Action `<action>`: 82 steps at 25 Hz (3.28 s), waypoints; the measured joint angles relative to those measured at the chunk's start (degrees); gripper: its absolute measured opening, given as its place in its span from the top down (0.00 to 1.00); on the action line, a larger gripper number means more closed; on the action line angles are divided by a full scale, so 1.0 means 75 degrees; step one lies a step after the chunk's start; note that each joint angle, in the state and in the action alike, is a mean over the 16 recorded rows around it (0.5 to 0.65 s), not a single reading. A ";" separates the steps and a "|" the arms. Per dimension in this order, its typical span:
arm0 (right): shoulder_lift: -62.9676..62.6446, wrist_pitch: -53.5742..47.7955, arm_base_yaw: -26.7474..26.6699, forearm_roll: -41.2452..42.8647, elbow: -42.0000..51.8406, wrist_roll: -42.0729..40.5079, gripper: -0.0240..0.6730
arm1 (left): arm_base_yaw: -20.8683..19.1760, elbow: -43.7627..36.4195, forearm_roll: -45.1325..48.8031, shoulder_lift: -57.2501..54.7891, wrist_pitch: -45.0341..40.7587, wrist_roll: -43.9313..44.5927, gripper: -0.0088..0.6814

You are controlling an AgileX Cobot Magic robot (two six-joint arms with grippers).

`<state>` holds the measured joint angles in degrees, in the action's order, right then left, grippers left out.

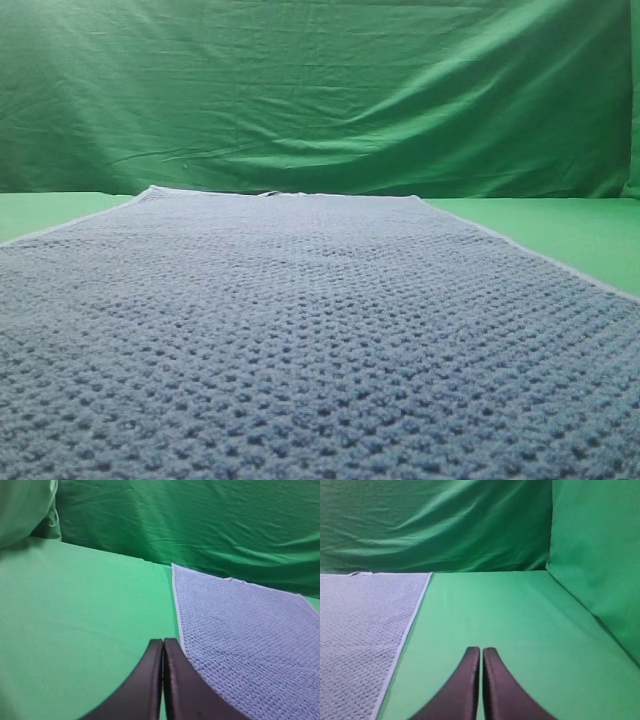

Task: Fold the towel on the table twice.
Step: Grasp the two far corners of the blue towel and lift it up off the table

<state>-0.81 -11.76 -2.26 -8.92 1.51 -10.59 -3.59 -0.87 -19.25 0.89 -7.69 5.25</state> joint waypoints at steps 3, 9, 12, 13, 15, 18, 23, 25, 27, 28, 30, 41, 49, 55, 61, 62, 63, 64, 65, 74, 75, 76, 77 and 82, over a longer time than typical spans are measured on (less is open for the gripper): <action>0.0000 0.0554 0.0000 -0.0157 -0.0007 0.0095 0.97 | 0.0000 0.0045 -0.0249 0.0000 0.0290 -0.0005 0.99; 0.0025 0.0959 0.0000 -0.0412 -0.0501 0.0294 0.97 | 0.0000 0.0599 -0.0363 -0.0029 0.0116 0.0082 0.99; 0.0138 0.0878 0.0000 -0.0526 -0.1007 0.0366 0.97 | 0.0000 0.1073 -0.0400 -0.0095 -0.0196 0.0167 0.99; 0.0192 0.0847 0.0000 -0.0562 -0.1192 0.0389 0.97 | 0.0000 0.1239 -0.0434 -0.0119 -0.0306 0.0196 0.99; 0.0308 0.0761 0.0000 -0.0620 -0.1568 0.0413 0.97 | 0.0000 0.1574 -0.0524 -0.0168 -0.0528 0.0252 0.99; 0.0486 0.0502 0.0000 -0.0658 -0.2135 0.0397 0.97 | 0.0000 0.2056 -0.0734 -0.0241 -0.0842 0.0338 0.99; 0.0787 0.0173 0.0000 -0.0696 -0.2837 0.0320 0.97 | 0.0000 0.2570 -0.1192 -0.0361 -0.1140 0.0461 0.99; 0.0910 0.0151 0.0000 -0.0712 -0.2977 0.0306 0.97 | 0.0000 0.2653 -0.1393 -0.0393 -0.1156 0.0490 0.99; 0.1026 0.0127 0.0000 -0.0724 -0.3091 0.0299 0.97 | 0.0000 0.2708 -0.1548 -0.0433 -0.1190 0.0517 0.99; 0.1093 0.0094 0.0000 -0.0727 -0.3148 0.0295 0.97 | 0.0000 0.2739 -0.1593 -0.0469 -0.1228 0.0531 0.99; 0.1255 -0.0031 0.0000 -0.0726 -0.3286 0.0290 0.97 | 0.0000 0.2820 -0.1616 -0.0586 -0.1358 0.0560 0.99; 0.3292 -0.1961 -0.0169 -0.0276 -0.4783 0.0275 0.97 | 0.0190 0.3976 -0.0653 -0.2589 -0.2903 0.0683 0.99; 0.5316 -0.3454 -0.0706 0.0233 -0.6008 0.0388 0.97 | 0.0577 0.5245 0.0131 -0.5056 -0.3928 0.0648 0.99; 0.6773 -0.4279 -0.1053 0.0403 -0.6764 0.0583 0.97 | 0.0774 0.6063 0.0379 -0.6902 -0.4237 0.0608 0.99; 0.8289 -0.4896 -0.1228 0.0415 -0.7533 0.0824 0.97 | 0.0827 0.6745 0.0449 -0.8513 -0.4334 0.0609 0.99; 0.8551 -0.4971 -0.1269 0.0413 -0.7670 0.0853 0.97 | 0.0839 0.6853 0.0456 -0.8753 -0.4348 0.0615 0.99; 0.8820 -0.5037 -0.1316 0.0410 -0.7808 0.0883 0.97 | 0.0857 0.6962 0.0469 -0.8984 -0.4362 0.0621 0.99; 0.9096 -0.5094 -0.1365 0.0406 -0.7945 0.0914 0.97 | 0.0882 0.7071 0.0489 -0.9203 -0.4376 0.0628 0.99; 0.9373 -0.5141 -0.1416 0.0402 -0.8085 0.0948 0.97 | 0.0912 0.7182 0.0513 -0.9413 -0.4390 0.0636 0.99; 1.1986 -0.5325 -0.1862 0.0374 -0.9427 0.1163 0.97 | 0.1319 0.8196 0.0856 -1.1112 -0.4429 0.0694 0.99; 1.2265 -0.5325 -0.1896 0.0371 -0.9579 0.1177 0.97 | 0.1366 0.8306 0.0898 -1.1297 -0.4427 0.0696 0.99; 1.2532 -0.5325 -0.1921 0.0368 -0.9732 0.1192 0.97 | 0.1411 0.8415 0.0938 -1.1484 -0.4425 0.0698 0.99; 1.2787 -0.5323 -0.1938 0.0364 -0.9882 0.1206 0.97 | 0.1453 0.8524 0.0978 -1.1673 -0.4422 0.0700 0.99; 1.3843 -0.5289 -0.1956 0.0345 -1.0556 0.1253 0.97 | 0.1571 0.9034 0.1152 -1.2590 -0.4428 0.0684 0.99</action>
<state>103.01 -51.42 -16.93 -6.33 -77.66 -1.20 8.19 66.89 -10.61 -93.54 -40.90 10.39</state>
